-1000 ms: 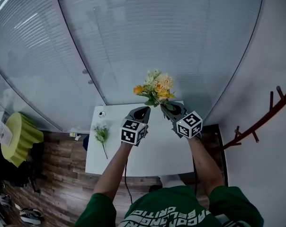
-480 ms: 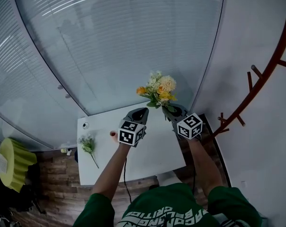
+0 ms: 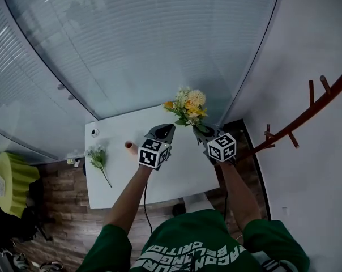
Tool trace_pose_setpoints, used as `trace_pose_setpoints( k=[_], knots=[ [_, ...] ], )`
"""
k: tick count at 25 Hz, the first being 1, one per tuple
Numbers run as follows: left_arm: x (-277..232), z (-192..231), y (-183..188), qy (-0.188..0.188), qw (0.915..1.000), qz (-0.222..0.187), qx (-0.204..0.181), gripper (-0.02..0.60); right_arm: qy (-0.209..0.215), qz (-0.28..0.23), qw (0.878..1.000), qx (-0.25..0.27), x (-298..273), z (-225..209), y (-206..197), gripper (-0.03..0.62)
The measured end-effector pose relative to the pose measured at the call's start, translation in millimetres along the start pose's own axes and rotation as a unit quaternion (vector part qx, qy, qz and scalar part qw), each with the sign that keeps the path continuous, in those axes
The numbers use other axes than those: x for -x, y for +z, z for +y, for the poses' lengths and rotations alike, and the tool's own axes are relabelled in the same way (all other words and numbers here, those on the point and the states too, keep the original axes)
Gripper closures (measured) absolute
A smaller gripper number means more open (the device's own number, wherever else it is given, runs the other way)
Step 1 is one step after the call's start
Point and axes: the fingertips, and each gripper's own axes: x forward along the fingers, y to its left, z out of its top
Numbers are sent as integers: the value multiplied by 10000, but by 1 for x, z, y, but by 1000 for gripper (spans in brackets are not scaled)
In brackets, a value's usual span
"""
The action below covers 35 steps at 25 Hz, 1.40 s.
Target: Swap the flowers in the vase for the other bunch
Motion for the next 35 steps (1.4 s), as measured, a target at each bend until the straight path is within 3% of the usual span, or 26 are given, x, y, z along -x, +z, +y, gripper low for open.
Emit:
trace_pose_setpoints(
  k=[8, 17, 25, 30, 31, 33, 35],
  knots=[
    [-19, 13, -58, -45, 9982, 449, 405, 577, -4, 929, 9938, -606, -30, -23, -100, 554],
    [-30, 38, -99, 8, 9944, 772, 717, 577, -116, 1935, 9736, -1205, -47, -37, -210, 557],
    [-33, 51, -96, 81, 9935, 796, 814, 577, -255, 2339, 9621, -1375, -41, -44, -245, 557],
    [-27, 55, -92, 164, 9943, 734, 756, 577, -253, 2560, 9589, -1201, -44, -43, -251, 553],
    [-24, 55, -90, 186, 9945, 712, 750, 577, -254, 2659, 9566, -1165, -43, -43, -254, 539],
    [-16, 55, -86, 253, 9948, 650, 739, 577, -272, 2819, 9527, -1100, -38, -42, -256, 449],
    [-6, 57, -82, 347, 9951, 579, 725, 577, -326, 2860, 9521, -1031, -34, -44, -254, 420]
  ],
)
